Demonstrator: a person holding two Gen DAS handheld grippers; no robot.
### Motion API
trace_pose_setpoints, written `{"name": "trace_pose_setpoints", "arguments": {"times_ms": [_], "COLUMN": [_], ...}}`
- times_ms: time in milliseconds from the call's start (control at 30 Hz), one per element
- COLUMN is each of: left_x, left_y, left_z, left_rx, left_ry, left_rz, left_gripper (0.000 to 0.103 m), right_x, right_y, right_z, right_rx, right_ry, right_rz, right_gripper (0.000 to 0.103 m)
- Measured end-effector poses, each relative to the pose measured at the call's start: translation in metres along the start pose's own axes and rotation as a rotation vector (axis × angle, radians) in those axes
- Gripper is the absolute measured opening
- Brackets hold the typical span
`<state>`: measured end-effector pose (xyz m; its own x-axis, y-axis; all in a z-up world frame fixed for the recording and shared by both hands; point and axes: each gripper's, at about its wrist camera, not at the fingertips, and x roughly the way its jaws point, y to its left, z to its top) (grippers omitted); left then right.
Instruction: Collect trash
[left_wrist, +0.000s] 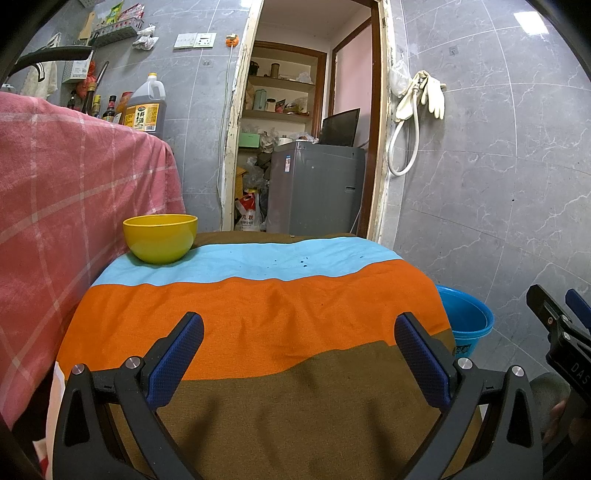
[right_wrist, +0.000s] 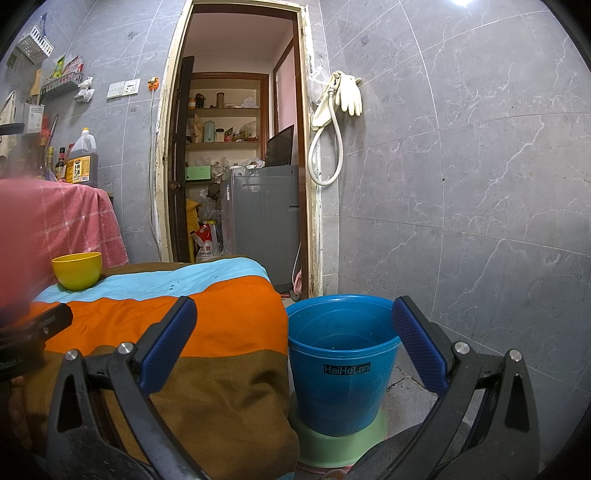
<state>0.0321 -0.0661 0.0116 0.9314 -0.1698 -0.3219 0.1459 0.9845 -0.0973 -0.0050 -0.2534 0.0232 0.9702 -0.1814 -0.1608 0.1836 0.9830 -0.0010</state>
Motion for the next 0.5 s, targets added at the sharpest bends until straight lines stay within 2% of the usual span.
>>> {"name": "trace_pose_setpoints", "arguments": {"times_ms": [500], "left_x": [-0.0016], "left_y": [-0.0035], "left_z": [-0.003], "left_rx": [0.015], "left_ry": [-0.009], "left_rz": [-0.011], "left_gripper": [0.101], "right_x": [0.0002], "right_y": [-0.0002], "right_z": [0.0003], "right_rx": [0.001], "right_ry": [0.0], "right_rz": [0.0], "right_gripper": [0.103]}}
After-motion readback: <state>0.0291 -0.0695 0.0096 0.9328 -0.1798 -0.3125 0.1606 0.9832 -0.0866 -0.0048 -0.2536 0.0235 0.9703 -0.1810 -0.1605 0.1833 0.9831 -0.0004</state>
